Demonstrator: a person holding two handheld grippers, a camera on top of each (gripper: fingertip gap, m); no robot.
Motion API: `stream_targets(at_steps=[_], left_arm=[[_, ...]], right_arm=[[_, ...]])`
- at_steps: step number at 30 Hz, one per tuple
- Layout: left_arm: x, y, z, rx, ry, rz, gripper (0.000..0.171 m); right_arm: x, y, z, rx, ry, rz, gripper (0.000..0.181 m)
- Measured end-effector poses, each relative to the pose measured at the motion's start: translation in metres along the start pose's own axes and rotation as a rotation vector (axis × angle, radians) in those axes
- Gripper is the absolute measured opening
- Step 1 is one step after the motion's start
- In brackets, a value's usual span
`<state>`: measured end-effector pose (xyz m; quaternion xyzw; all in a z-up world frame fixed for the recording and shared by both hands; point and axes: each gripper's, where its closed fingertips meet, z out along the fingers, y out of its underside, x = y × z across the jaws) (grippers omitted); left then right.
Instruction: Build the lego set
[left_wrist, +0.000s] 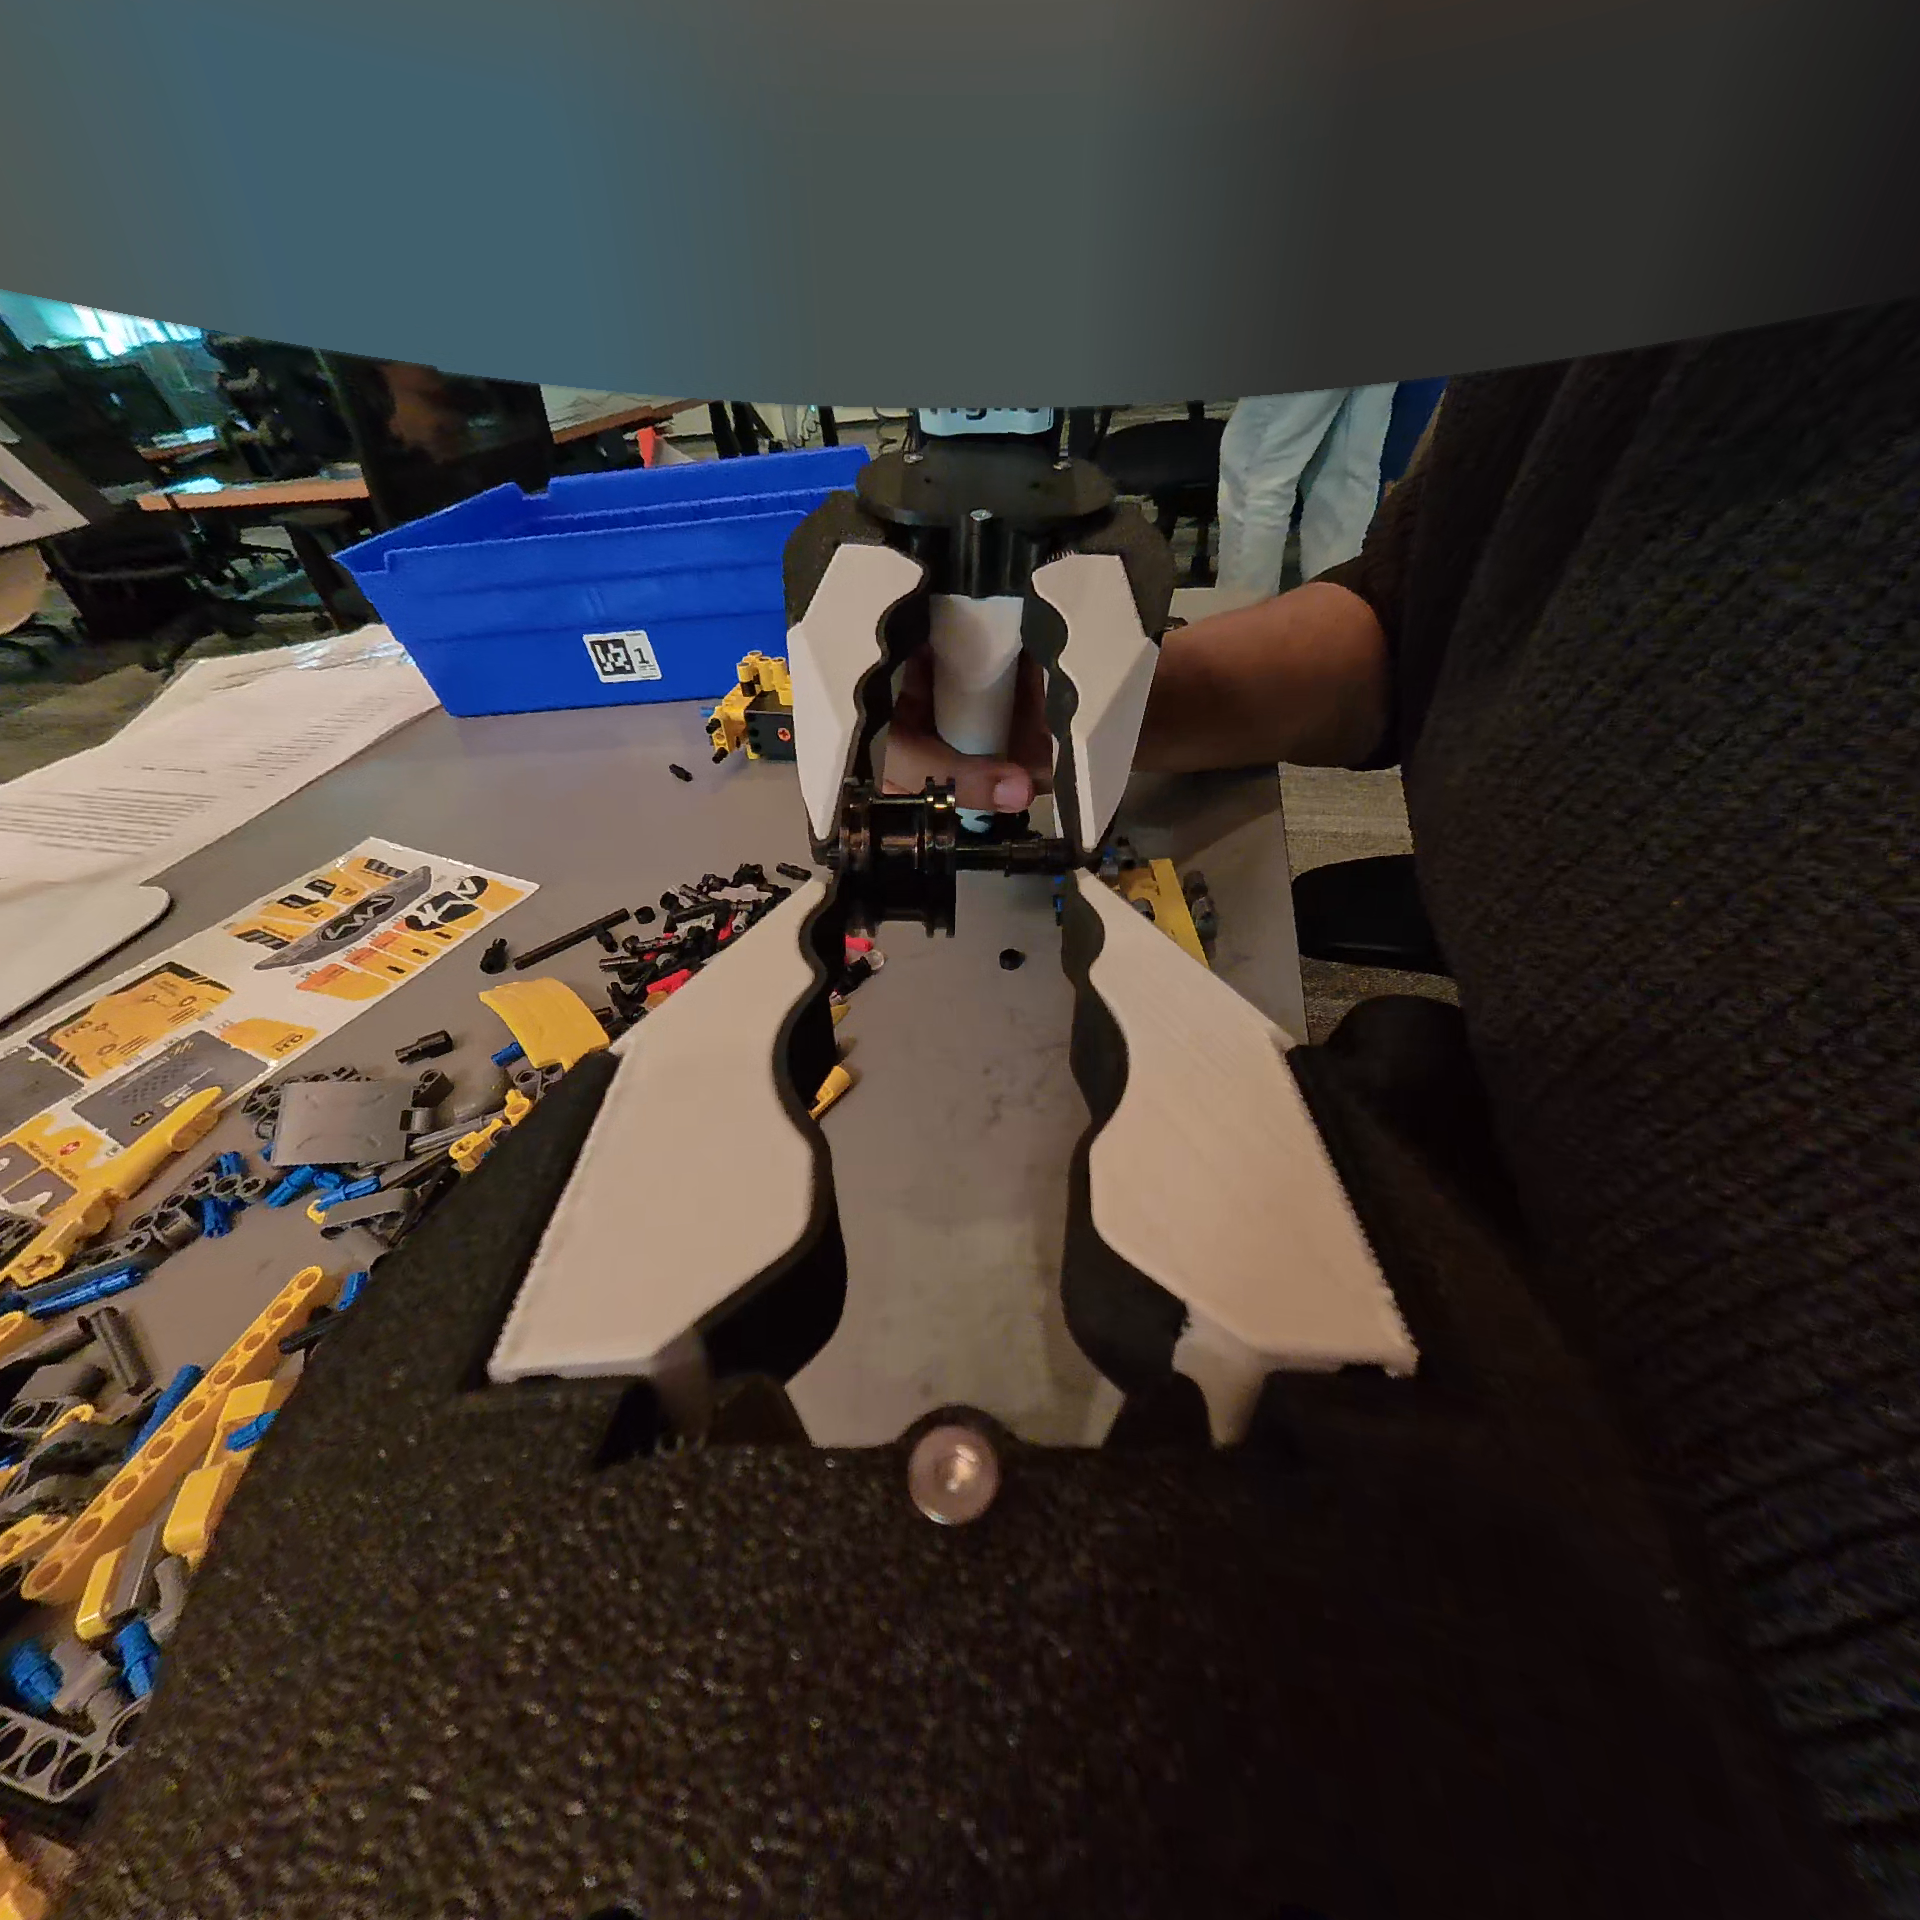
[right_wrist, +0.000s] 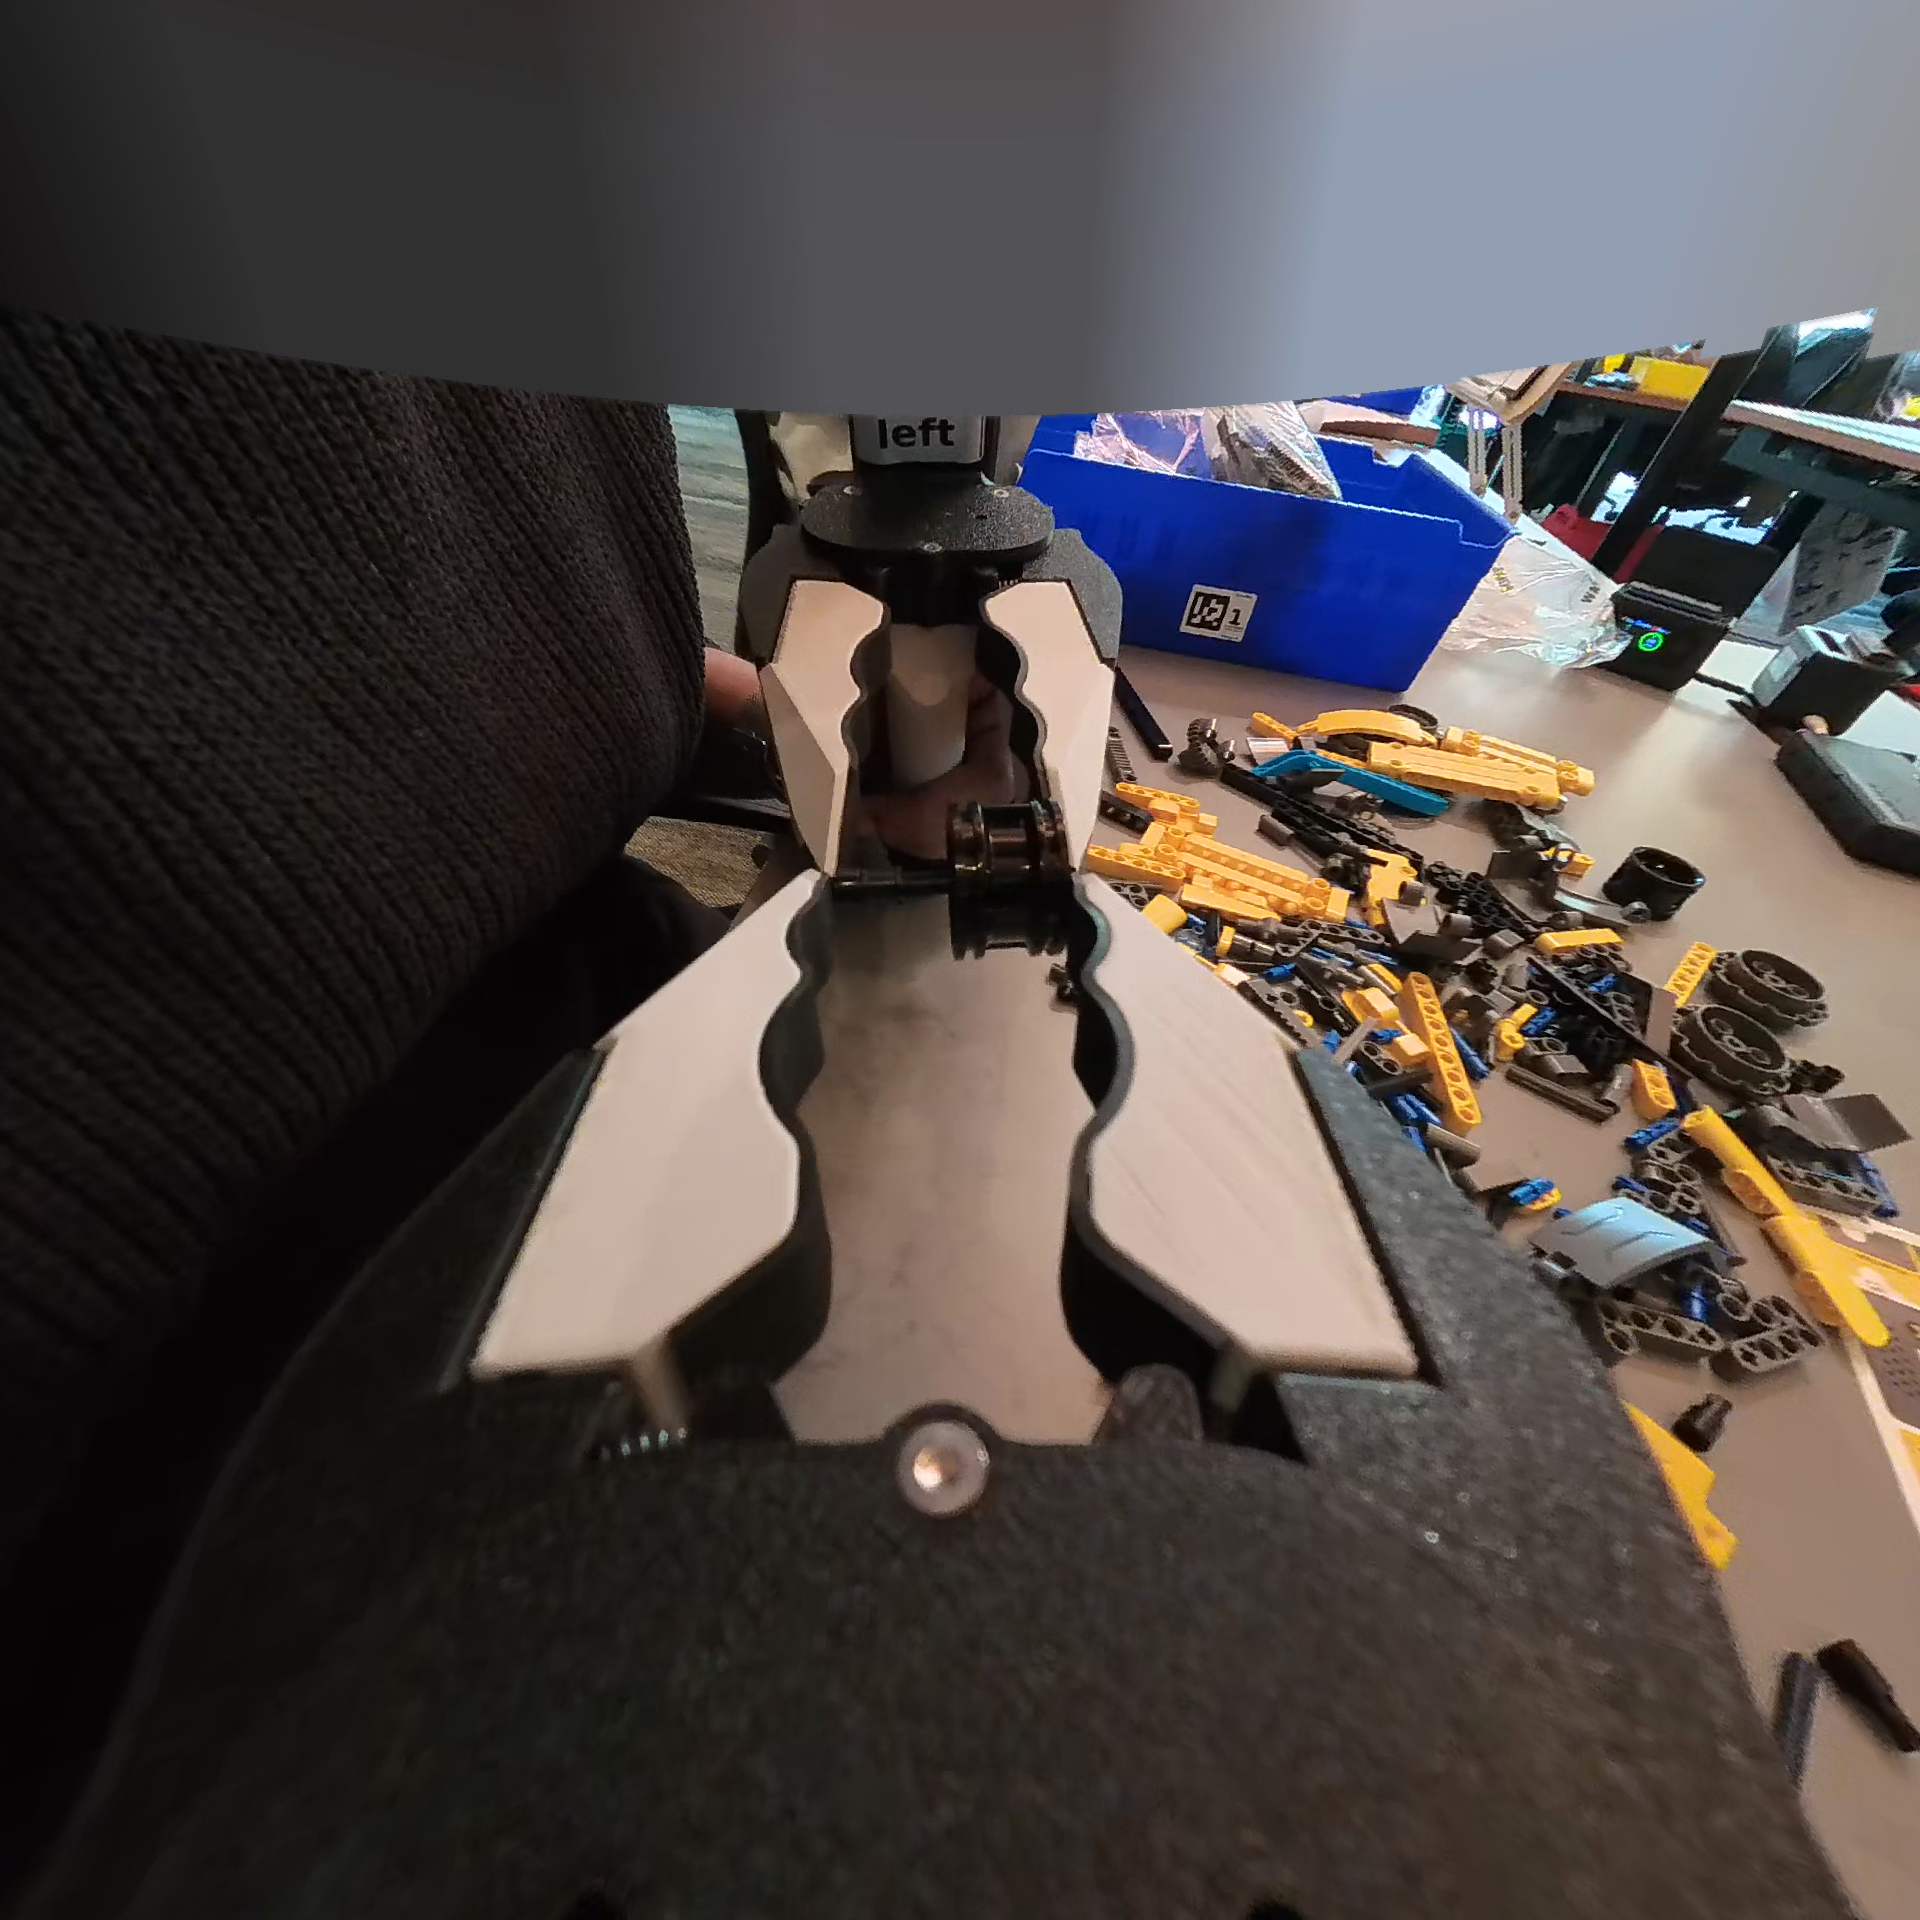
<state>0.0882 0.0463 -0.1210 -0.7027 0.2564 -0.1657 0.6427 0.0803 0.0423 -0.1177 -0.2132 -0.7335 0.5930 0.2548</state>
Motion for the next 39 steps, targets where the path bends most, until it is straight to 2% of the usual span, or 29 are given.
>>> stream_targets(at_steps=[10, 21, 22, 23, 25, 27, 33, 39], left_arm=[[-0.005, 0.008, 0.002, -0.030, 0.013, -0.078, 0.039], [-0.009, 0.014, 0.004, -0.064, -0.003, -0.081, 0.038], [-0.010, 0.014, 0.004, -0.066, -0.009, -0.082, 0.037], [-0.020, 0.018, 0.002, -0.085, -0.089, -0.053, 0.018], [-0.021, 0.020, 0.002, -0.104, -0.116, -0.016, 0.019], [-0.019, 0.011, 0.000, -0.050, -0.089, -0.055, 0.019], [-0.020, 0.012, 0.002, -0.047, -0.069, -0.107, 0.019], [-0.023, 0.017, 0.003, -0.080, -0.108, -0.093, 0.020]], right_arm=[[0.004, 0.007, 0.001, -0.024, 0.003, 0.056, 0.045], [0.006, 0.012, 0.001, -0.052, 0.014, 0.065, 0.045], [0.005, 0.012, 0.002, -0.049, 0.014, 0.070, 0.044], [0.005, 0.012, 0.004, -0.052, 0.022, 0.073, 0.044], [0.006, 0.015, 0.006, -0.084, 0.057, 0.022, 0.045], [0.004, 0.008, 0.006, -0.046, 0.047, 0.052, 0.044], [0.007, 0.008, 0.004, -0.031, 0.015, 0.121, 0.044], [0.010, 0.013, 0.005, -0.062, 0.038, 0.124, 0.044]])
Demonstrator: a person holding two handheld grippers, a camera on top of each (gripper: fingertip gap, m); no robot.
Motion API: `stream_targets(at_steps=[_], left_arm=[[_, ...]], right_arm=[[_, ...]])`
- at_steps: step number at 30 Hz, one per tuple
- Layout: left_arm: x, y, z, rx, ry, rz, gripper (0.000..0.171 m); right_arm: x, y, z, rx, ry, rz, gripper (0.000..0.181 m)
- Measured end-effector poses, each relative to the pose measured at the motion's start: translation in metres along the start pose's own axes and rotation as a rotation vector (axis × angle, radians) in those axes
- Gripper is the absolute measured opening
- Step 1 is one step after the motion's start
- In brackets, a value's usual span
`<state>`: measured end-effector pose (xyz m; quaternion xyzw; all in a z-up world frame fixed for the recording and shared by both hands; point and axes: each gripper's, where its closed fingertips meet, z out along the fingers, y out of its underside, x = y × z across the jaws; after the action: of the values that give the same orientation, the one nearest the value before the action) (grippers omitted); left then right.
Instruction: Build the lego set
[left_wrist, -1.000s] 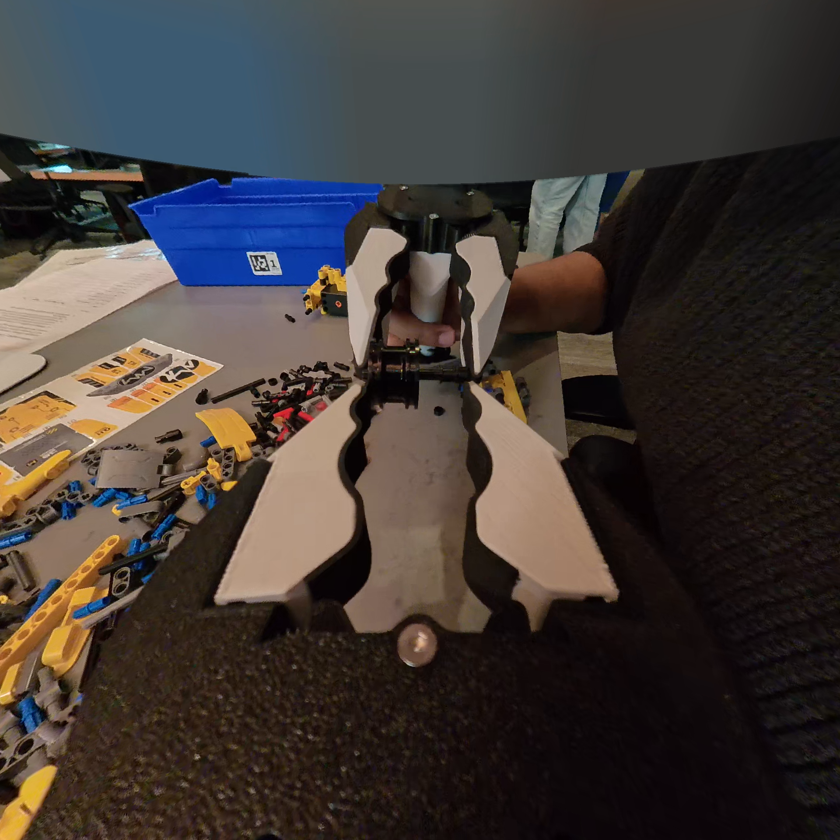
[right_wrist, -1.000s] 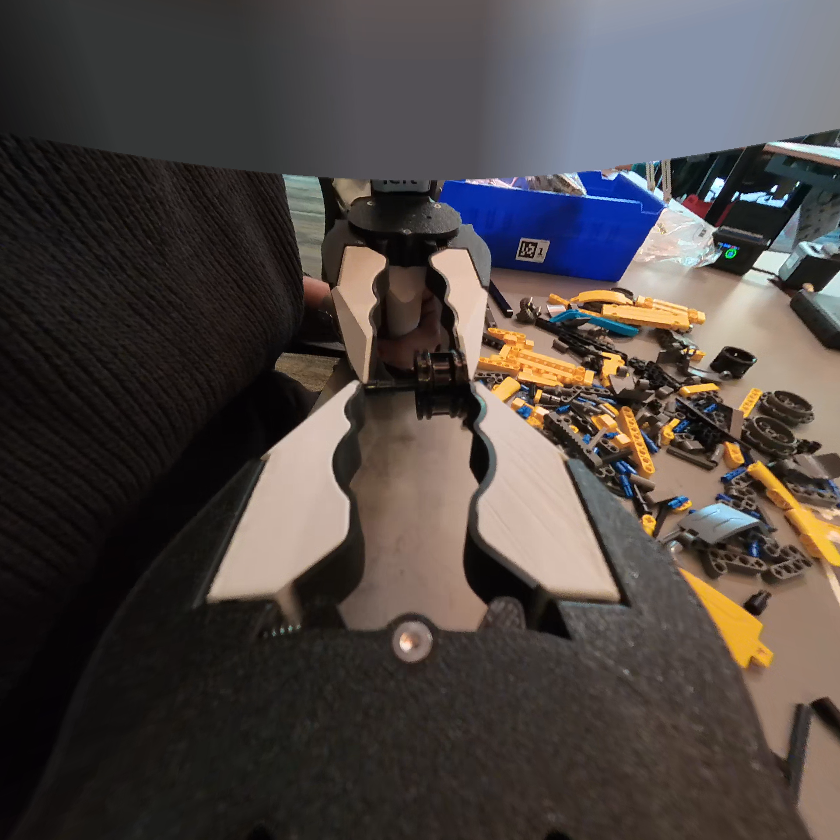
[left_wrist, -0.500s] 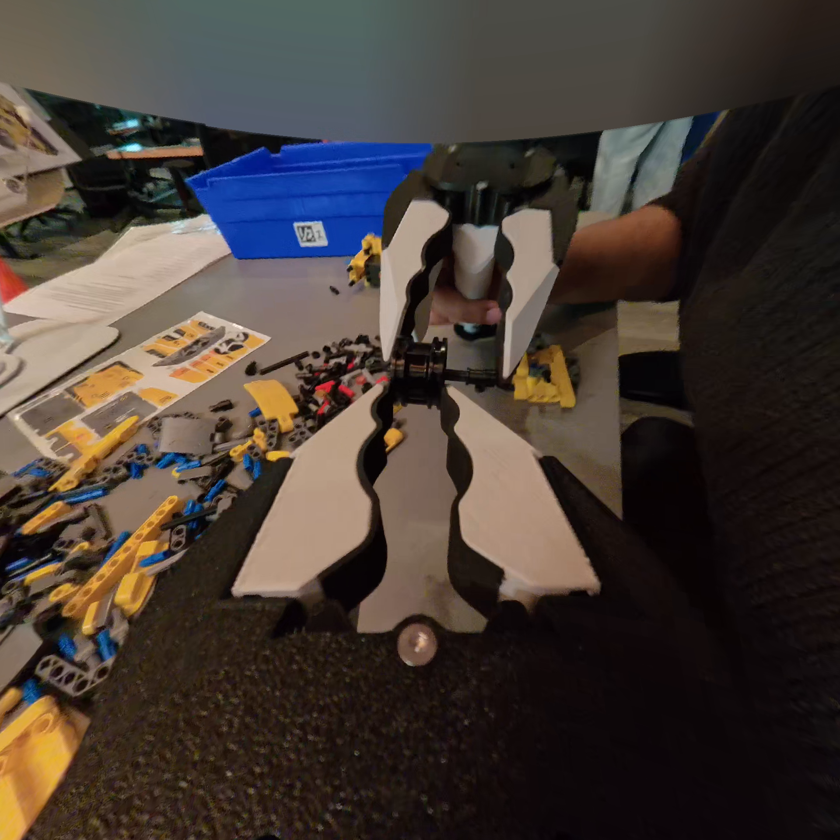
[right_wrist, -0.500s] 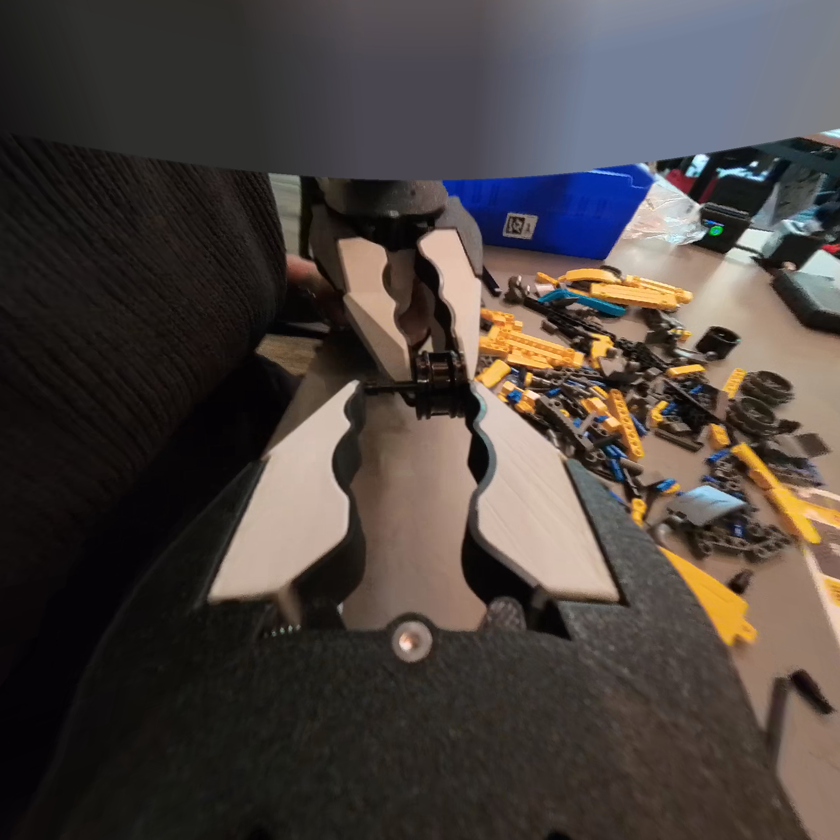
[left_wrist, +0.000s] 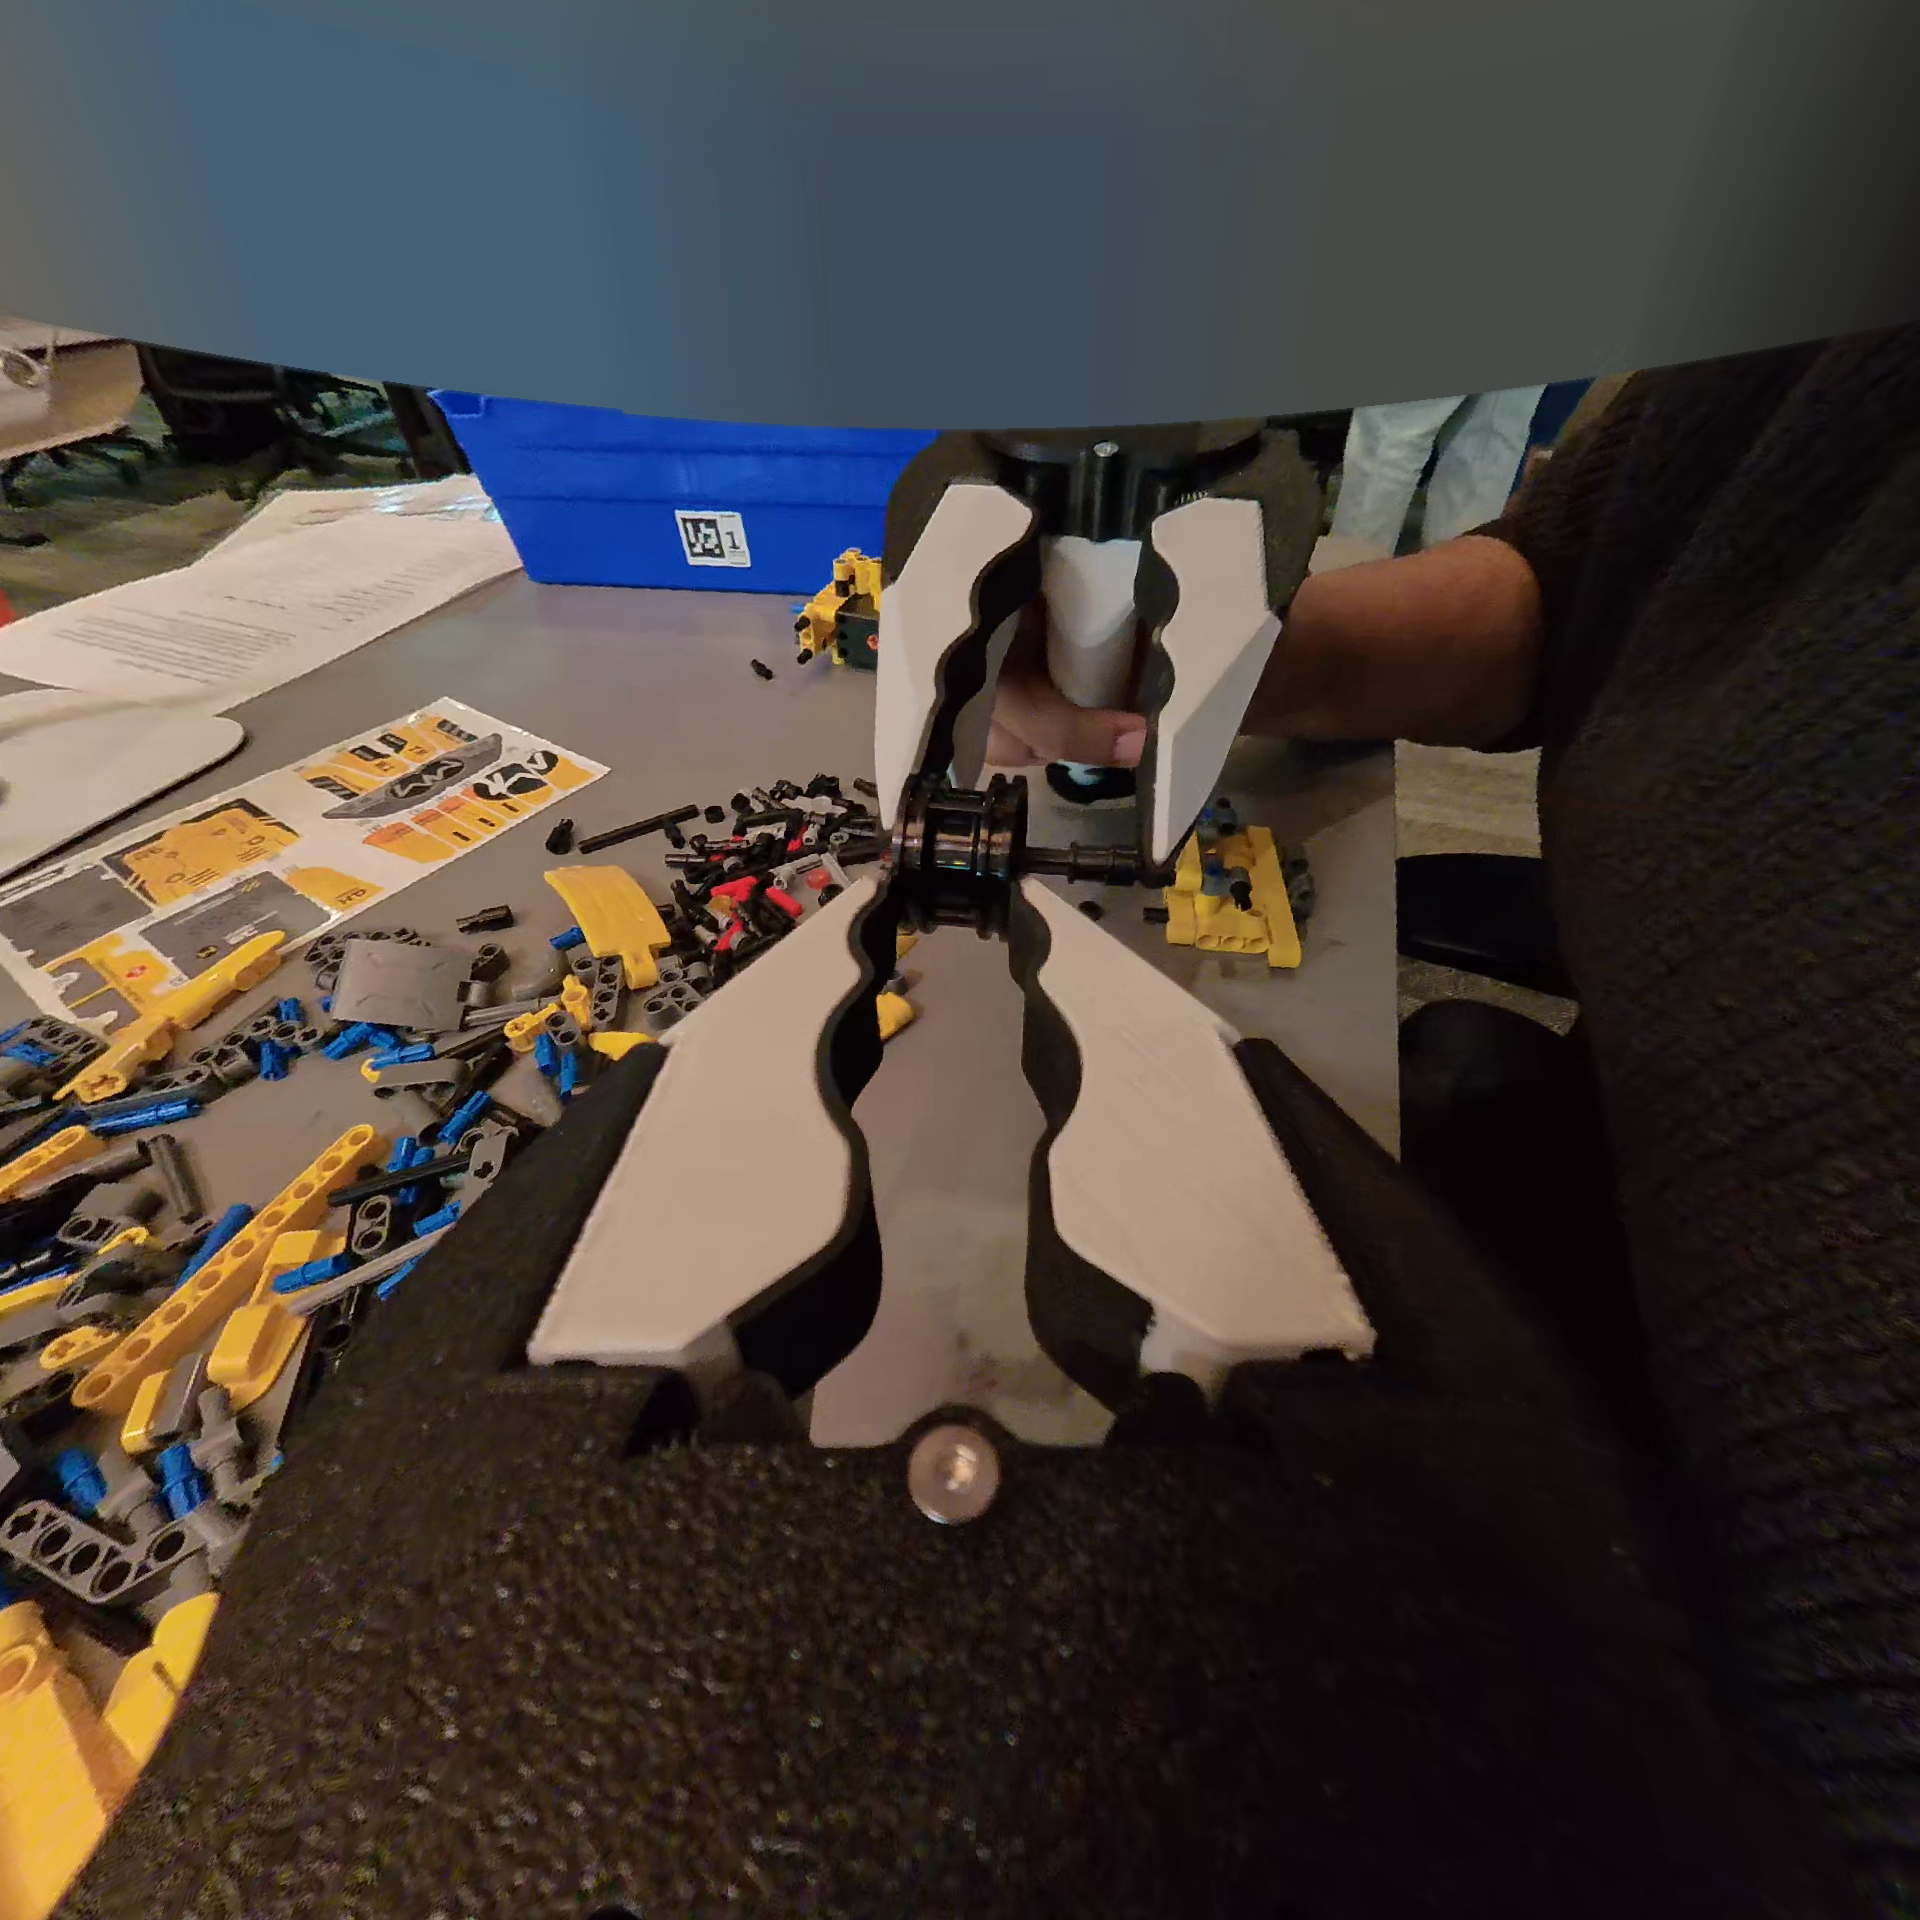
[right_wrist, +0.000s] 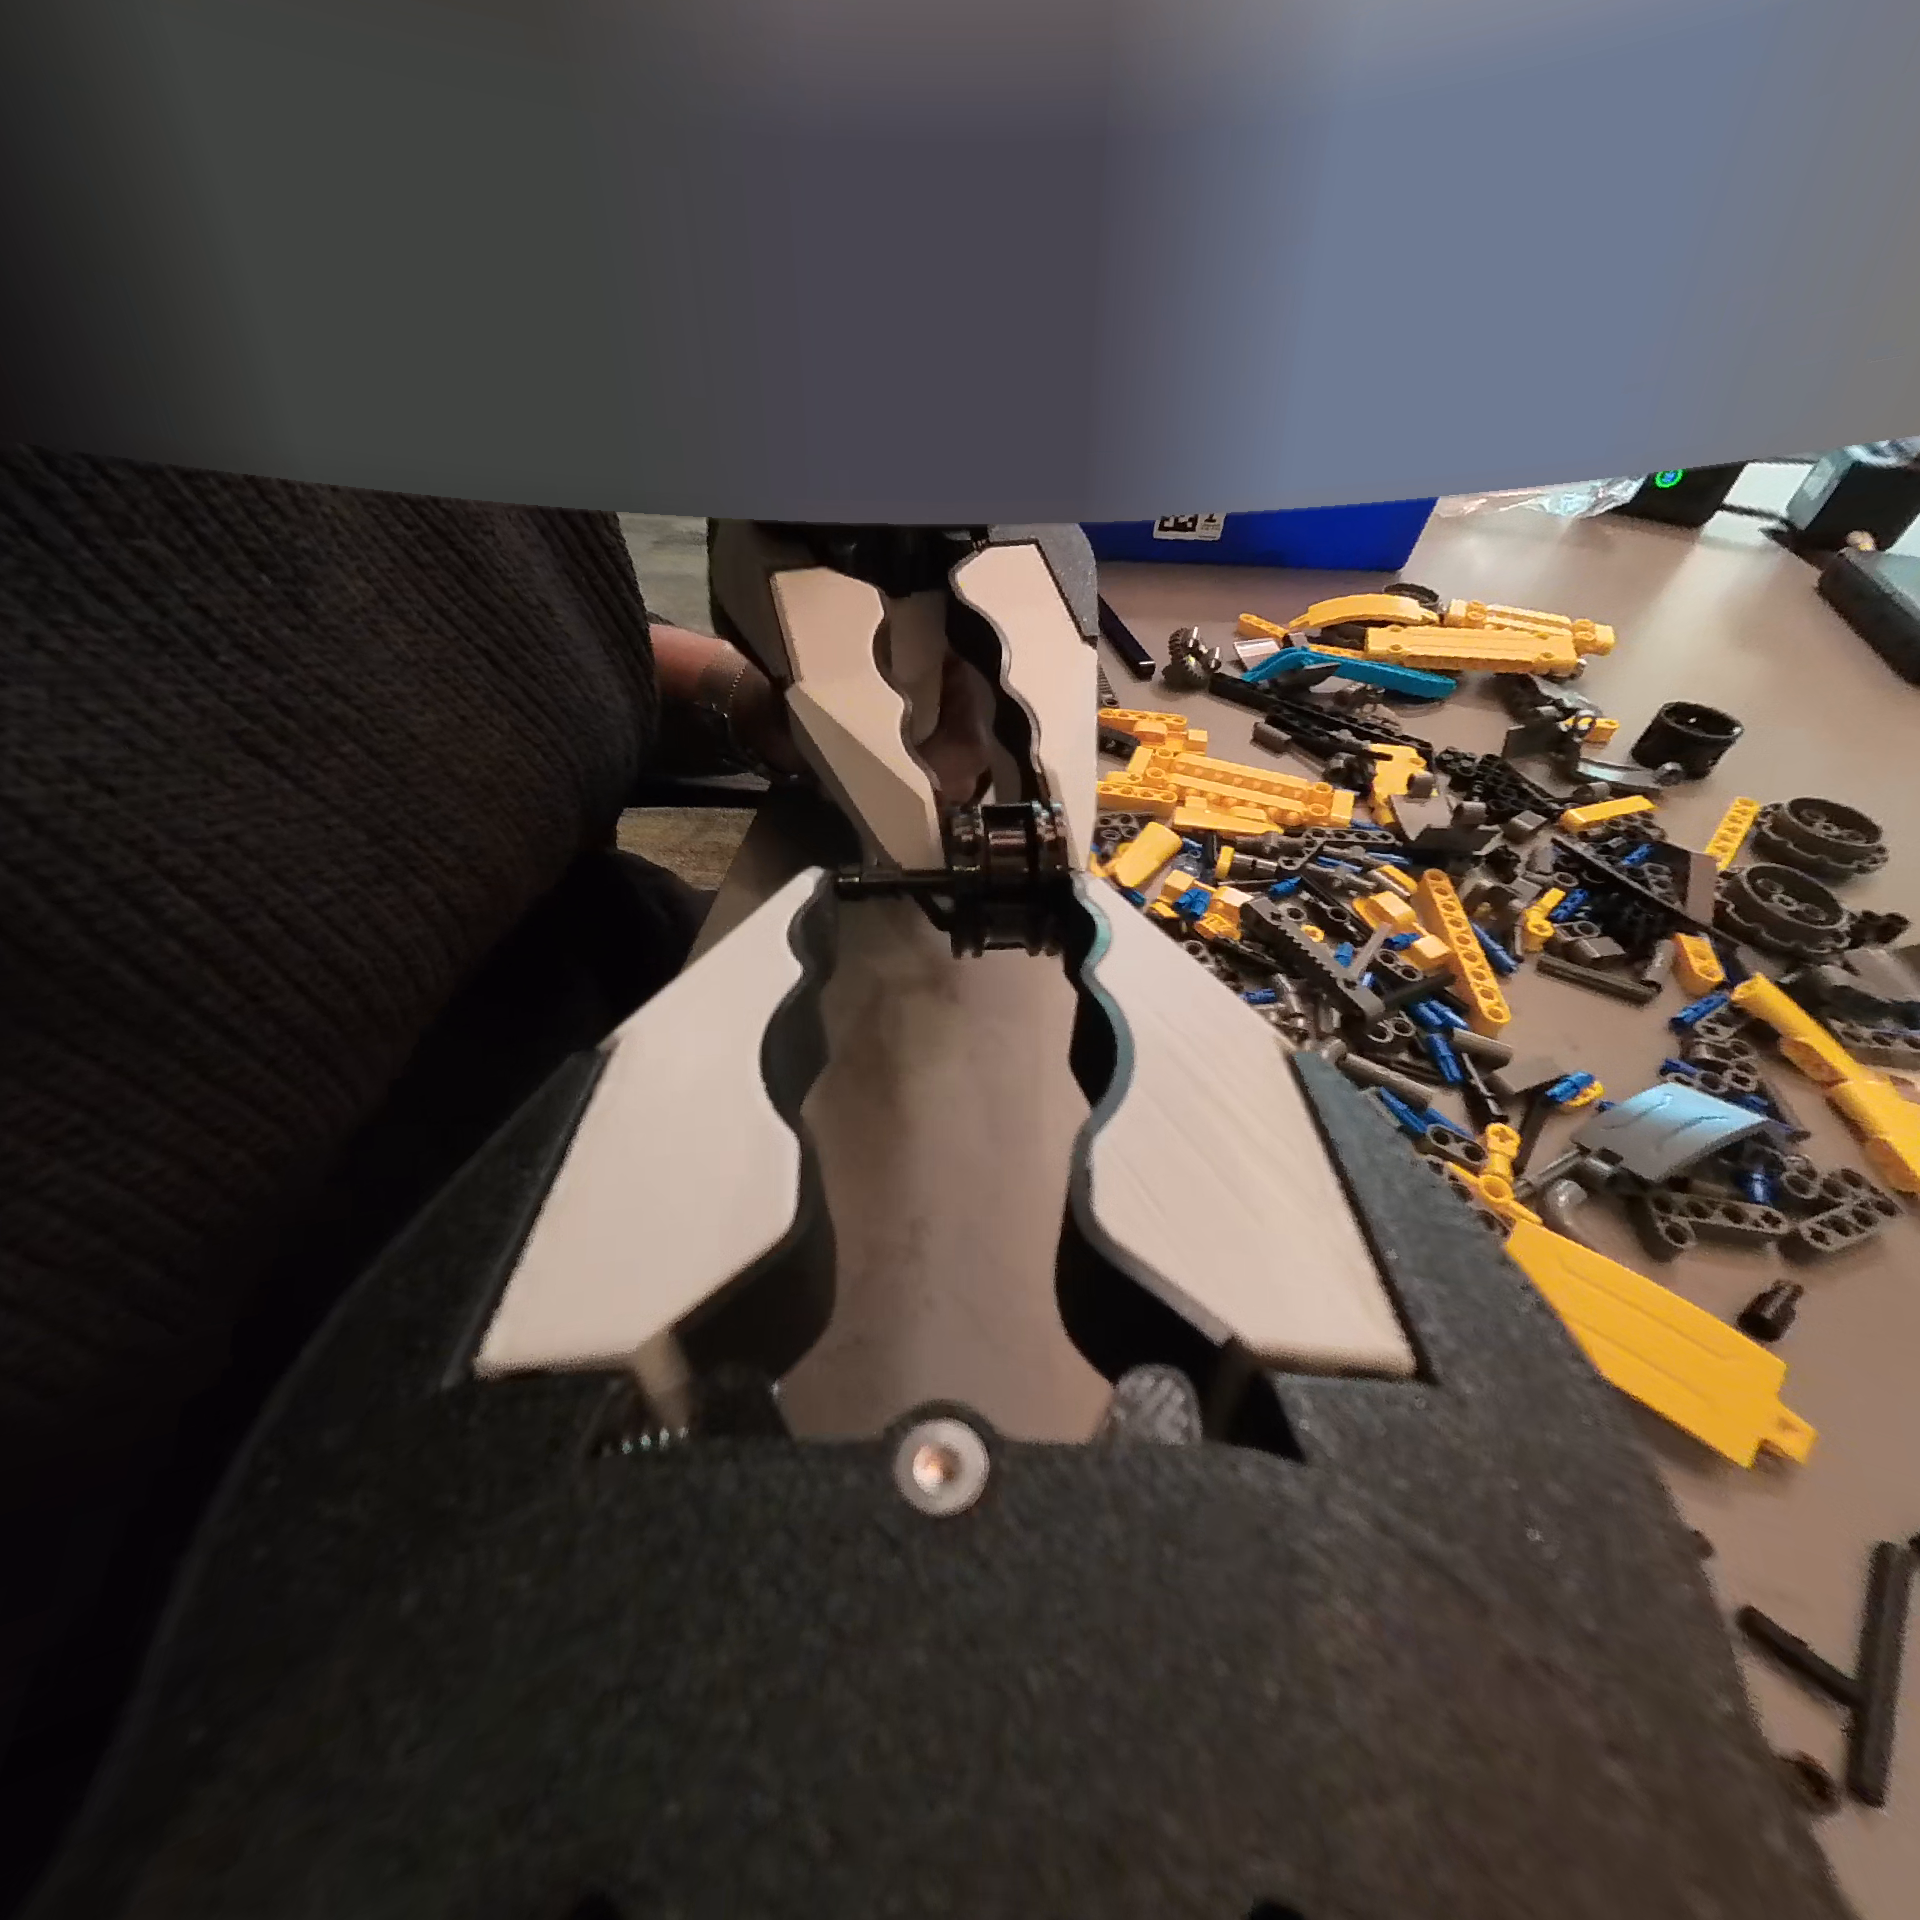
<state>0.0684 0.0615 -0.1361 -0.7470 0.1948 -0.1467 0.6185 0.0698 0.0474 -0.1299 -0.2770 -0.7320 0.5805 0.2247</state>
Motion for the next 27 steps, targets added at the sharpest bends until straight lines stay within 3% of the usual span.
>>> stream_targets(at_steps=[6, 9, 11, 15, 21, 24, 27], left_arm=[[-0.003, -0.003, -0.003, 0.029, 0.065, -0.096, 0.023], [-0.008, -0.012, -0.013, 0.111, 0.143, -0.217, 0.043], [-0.004, -0.017, -0.016, 0.147, 0.219, -0.277, 0.045], [0.004, -0.015, -0.012, 0.118, 0.226, -0.235, 0.045], [0.003, -0.014, -0.011, 0.112, 0.209, -0.229, 0.039], [0.002, -0.013, -0.011, 0.111, 0.201, -0.233, 0.020], [0.001, -0.013, -0.012, 0.114, 0.210, -0.248, 0.020]], right_arm=[[0.005, 0.001, -0.002, 0.020, -0.030, 0.073, 0.044], [0.008, -0.001, -0.006, 0.034, -0.027, 0.089, 0.044], [0.008, -0.003, -0.007, 0.056, -0.042, 0.116, 0.044], [0.007, -0.003, -0.006, 0.087, -0.087, 0.173, 0.045], [0.003, -0.005, -0.004, 0.119, -0.135, 0.229, 0.045], [0.001, -0.006, -0.003, 0.125, -0.148, 0.230, 0.045], [0.001, -0.006, -0.002, 0.131, -0.141, 0.217, 0.045]])
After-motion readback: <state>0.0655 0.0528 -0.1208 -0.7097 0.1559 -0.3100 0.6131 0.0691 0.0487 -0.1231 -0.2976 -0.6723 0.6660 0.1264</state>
